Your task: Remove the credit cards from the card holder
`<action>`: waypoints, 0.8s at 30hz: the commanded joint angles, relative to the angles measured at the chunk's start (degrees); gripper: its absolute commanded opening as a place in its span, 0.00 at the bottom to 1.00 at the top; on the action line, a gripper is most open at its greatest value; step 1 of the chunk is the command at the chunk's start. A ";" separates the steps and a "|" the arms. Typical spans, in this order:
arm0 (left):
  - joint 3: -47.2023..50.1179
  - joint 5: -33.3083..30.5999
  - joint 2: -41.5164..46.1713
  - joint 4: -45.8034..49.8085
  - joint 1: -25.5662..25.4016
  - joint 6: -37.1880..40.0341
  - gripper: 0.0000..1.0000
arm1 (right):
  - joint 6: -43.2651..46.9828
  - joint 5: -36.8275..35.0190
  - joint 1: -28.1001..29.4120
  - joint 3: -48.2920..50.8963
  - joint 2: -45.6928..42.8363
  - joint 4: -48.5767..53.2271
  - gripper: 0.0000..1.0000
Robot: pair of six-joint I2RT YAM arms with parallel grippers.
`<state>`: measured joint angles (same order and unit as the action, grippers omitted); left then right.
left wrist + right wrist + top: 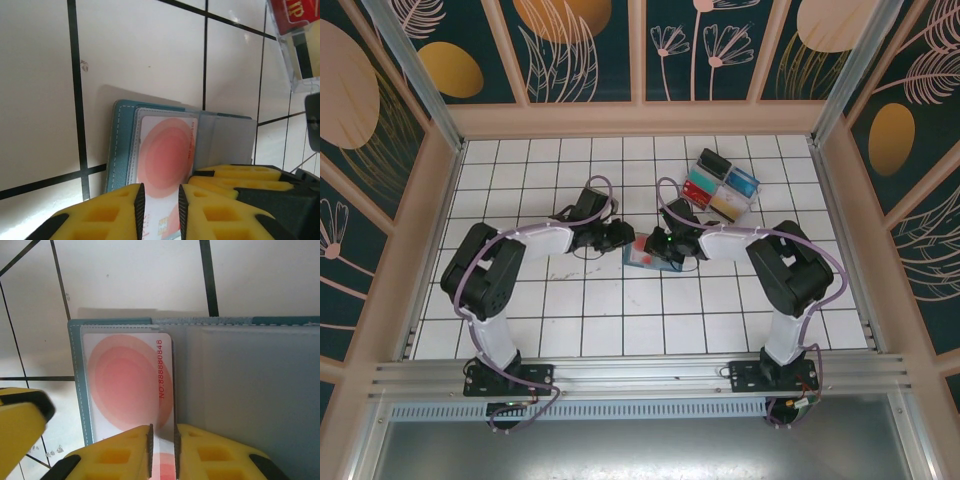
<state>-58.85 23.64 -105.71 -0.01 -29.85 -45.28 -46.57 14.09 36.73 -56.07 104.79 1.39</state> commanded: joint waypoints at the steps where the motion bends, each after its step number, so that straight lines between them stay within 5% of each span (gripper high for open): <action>1: -1.29 0.84 -2.10 -0.48 -0.39 -0.57 0.25 | -0.90 0.41 -0.44 1.65 0.54 0.02 0.22; 15: 0.84 -0.79 -6.26 1.92 -0.43 -1.68 0.17 | -0.16 2.45 -1.36 3.74 1.99 -1.01 0.24; 24: 2.77 -0.81 -7.28 2.15 -0.48 -2.48 0.15 | 0.01 11.29 -2.14 7.95 0.39 -14.50 0.21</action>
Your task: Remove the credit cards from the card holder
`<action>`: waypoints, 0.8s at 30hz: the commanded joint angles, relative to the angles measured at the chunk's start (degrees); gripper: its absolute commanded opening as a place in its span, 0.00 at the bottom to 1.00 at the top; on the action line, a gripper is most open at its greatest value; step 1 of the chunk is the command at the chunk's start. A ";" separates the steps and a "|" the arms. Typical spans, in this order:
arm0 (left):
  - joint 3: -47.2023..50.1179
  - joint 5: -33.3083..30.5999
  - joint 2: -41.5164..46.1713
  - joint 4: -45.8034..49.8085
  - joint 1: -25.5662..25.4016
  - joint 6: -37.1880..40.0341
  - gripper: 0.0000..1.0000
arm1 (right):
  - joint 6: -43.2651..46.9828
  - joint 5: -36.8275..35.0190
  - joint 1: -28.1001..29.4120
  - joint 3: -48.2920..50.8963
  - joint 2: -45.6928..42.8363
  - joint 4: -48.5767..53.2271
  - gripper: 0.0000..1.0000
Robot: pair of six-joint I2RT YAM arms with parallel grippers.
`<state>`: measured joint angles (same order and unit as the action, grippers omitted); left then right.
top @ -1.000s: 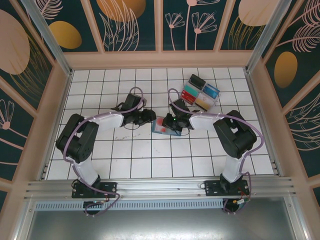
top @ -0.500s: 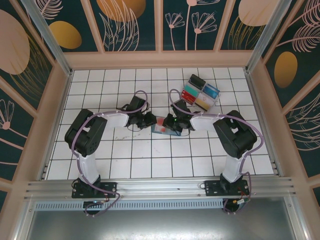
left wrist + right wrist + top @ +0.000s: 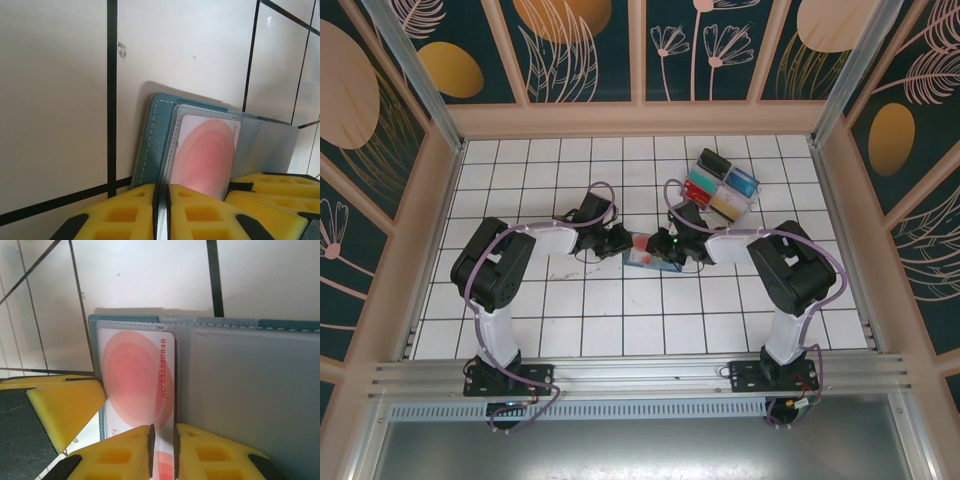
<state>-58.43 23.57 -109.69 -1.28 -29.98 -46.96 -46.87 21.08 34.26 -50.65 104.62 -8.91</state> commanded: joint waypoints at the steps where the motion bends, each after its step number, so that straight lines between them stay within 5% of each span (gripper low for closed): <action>1: 2.37 -0.64 -3.40 3.22 -0.33 -0.96 0.15 | 0.05 5.32 0.10 3.40 0.17 -6.11 0.21; 12: 6.04 1.38 -3.47 -0.02 -0.33 -3.24 0.15 | -3.18 12.03 -2.62 10.74 -2.80 -21.76 0.18; 24: 6.84 -0.87 -2.44 1.01 -0.34 -3.38 0.15 | -4.43 -6.12 -1.14 3.74 -2.71 1.74 0.18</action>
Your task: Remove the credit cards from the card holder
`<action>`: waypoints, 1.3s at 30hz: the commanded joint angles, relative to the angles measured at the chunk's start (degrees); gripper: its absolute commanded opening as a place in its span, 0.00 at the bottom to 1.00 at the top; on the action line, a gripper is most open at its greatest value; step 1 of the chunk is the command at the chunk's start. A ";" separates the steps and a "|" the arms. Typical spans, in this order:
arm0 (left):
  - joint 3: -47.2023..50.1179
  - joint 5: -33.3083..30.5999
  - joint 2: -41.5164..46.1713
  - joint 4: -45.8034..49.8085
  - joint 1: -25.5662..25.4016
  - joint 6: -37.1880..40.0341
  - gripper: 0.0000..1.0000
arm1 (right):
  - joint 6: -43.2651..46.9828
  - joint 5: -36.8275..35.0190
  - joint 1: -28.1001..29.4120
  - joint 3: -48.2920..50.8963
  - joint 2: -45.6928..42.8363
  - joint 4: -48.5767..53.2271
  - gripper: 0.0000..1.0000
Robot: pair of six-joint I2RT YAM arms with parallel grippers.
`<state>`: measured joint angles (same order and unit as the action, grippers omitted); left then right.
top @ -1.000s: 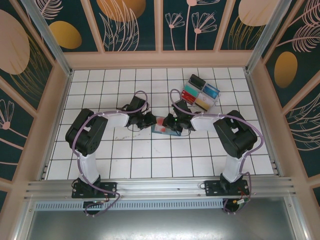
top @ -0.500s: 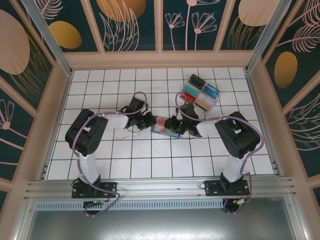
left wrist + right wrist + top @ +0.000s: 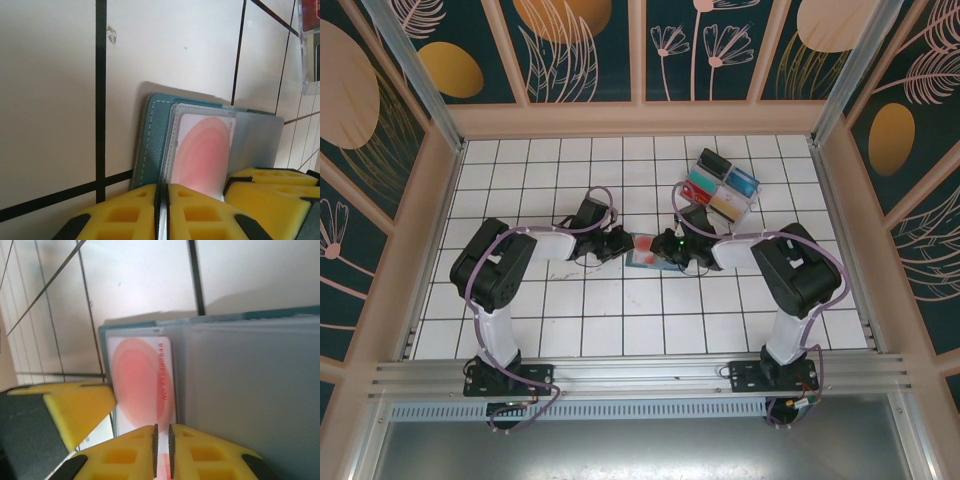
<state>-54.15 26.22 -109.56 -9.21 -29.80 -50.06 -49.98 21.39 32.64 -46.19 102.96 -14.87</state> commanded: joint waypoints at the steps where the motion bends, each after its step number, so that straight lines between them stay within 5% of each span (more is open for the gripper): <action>1: 2.47 -3.73 -2.60 9.04 -0.51 -0.14 0.14 | -1.55 -6.68 0.63 -0.97 -1.36 8.60 0.18; 12: 2.30 -3.51 -3.39 8.77 -0.52 0.10 0.14 | 0.18 -3.66 1.72 -5.21 6.25 12.44 0.18; 29: 3.98 -1.88 -2.84 6.68 -0.52 -0.54 0.14 | 0.48 14.59 -0.96 4.24 2.64 -16.15 0.15; 39: 4.90 -0.33 -1.65 4.90 -0.52 -1.36 0.15 | 1.73 11.81 -0.66 1.37 4.61 -11.71 0.15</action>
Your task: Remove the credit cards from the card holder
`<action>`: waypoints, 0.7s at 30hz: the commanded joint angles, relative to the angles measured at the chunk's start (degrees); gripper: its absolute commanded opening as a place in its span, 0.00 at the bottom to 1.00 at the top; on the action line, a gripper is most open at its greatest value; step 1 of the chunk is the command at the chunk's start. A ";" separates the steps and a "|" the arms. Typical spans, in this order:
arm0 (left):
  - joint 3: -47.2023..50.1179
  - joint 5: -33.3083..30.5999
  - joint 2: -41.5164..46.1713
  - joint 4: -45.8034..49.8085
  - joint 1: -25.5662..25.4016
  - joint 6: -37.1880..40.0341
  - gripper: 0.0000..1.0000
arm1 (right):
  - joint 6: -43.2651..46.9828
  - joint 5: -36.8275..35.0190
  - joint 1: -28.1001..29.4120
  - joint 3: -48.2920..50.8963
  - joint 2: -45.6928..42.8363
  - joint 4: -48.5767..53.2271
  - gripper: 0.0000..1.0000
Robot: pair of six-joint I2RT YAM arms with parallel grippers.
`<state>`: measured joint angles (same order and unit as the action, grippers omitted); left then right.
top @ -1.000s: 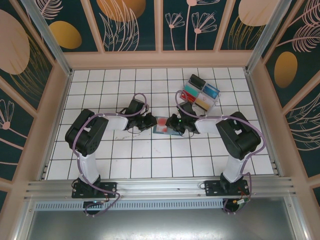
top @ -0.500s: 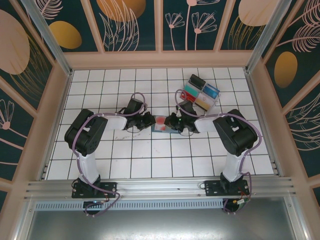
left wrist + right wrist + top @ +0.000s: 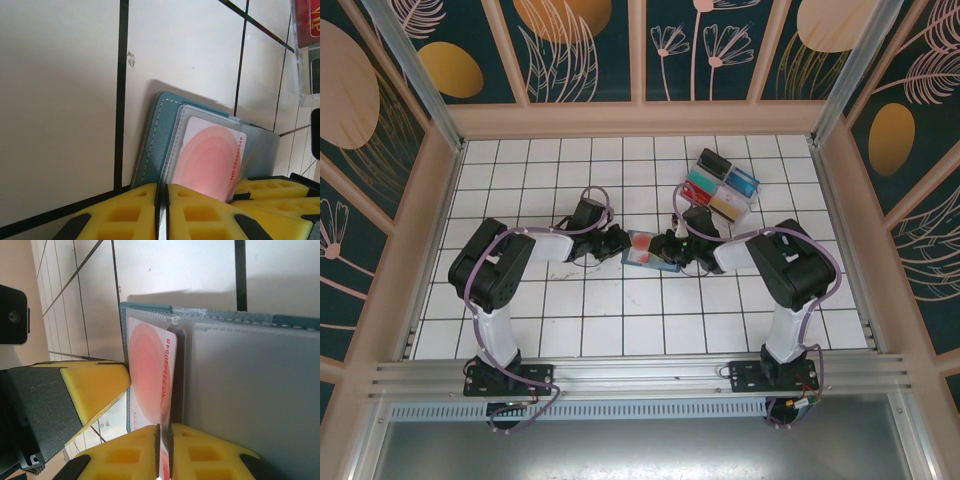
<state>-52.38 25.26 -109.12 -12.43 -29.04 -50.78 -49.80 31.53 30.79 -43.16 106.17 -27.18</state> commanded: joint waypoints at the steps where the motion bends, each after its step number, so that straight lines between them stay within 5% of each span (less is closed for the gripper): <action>1: 3.16 0.52 -2.05 8.12 -1.24 -0.72 0.14 | 1.44 1.46 1.20 -1.57 1.29 0.51 0.14; 5: 2.98 0.41 -1.96 8.25 -1.29 -0.57 0.15 | 1.72 1.17 1.12 -1.01 0.55 0.65 0.00; 21: -0.80 -1.03 -0.21 11.46 0.30 1.73 0.28 | 4.99 6.88 -5.13 2.97 -7.32 9.81 0.00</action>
<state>-53.87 25.15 -108.36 -8.69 -29.15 -50.57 -47.62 36.32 26.55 -40.75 101.47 -21.63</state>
